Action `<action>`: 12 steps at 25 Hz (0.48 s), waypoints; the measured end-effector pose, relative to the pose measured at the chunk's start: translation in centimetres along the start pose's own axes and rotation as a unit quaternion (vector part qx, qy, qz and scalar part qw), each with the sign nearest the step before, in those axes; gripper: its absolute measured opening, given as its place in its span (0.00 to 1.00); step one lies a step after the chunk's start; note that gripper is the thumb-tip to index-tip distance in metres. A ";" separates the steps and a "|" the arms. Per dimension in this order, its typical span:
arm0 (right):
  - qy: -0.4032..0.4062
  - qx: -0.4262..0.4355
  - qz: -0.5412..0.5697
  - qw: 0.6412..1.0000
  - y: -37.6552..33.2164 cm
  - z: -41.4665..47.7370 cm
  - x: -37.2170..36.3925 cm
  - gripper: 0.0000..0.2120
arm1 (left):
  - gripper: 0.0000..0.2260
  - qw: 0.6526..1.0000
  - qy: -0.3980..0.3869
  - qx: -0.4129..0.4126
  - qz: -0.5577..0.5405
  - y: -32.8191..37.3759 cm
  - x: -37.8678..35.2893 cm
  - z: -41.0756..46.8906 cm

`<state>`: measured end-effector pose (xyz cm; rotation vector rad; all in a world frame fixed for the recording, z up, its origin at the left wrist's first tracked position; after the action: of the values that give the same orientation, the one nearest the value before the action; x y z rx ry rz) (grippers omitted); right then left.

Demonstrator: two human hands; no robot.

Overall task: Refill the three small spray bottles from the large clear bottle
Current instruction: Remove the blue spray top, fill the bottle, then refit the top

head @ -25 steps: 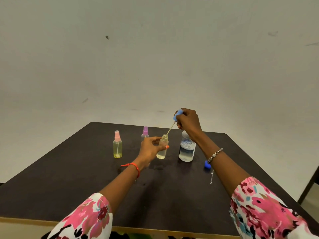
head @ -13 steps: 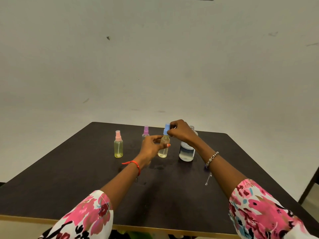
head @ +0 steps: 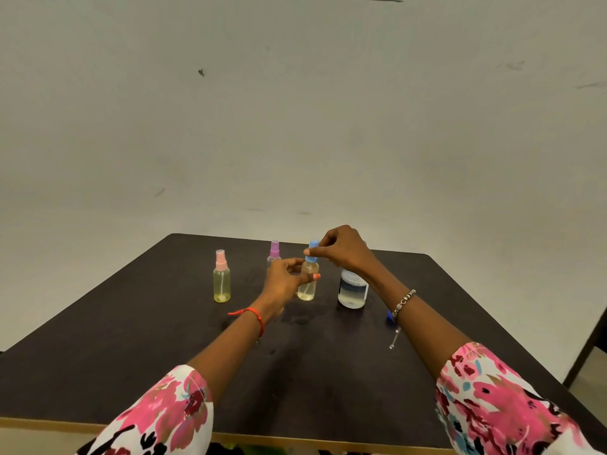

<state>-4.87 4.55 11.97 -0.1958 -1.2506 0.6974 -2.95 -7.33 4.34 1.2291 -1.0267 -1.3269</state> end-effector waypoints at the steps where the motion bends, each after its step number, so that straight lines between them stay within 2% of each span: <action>1: -0.004 0.004 0.005 1.000 0.0 0.0 -0.1 0.15 | 0.21 1.000 0.001 0.003 -0.001 -0.1 0.0 0.0; 5: -0.015 0.024 0.028 0.999 0.0 0.2 -0.4 0.12 | 0.22 1.000 0.008 0.003 -0.005 0.0 0.1 0.1; 9: -0.011 0.000 0.012 1.000 0.0 0.2 -0.5 0.14 | 0.22 1.000 0.015 -0.004 -0.005 0.2 0.2 0.1; 12: -0.035 0.004 0.049 0.998 0.0 0.2 -0.6 0.14 | 0.22 1.000 0.011 -0.004 -0.009 0.2 0.2 0.0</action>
<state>-5.16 4.11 11.56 -0.2278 -1.3108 0.7992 -2.93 -7.58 4.49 1.2460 -0.9957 -1.3285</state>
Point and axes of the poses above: each hand's wrist, its own z-axis towards the middle knuckle, its own x-axis out of the back of the hand, y = z × x, the point moved 7 cm from there along z, towards the middle knuckle, and after that the axes turned 13 degrees about -z, right-handed, at the moved point
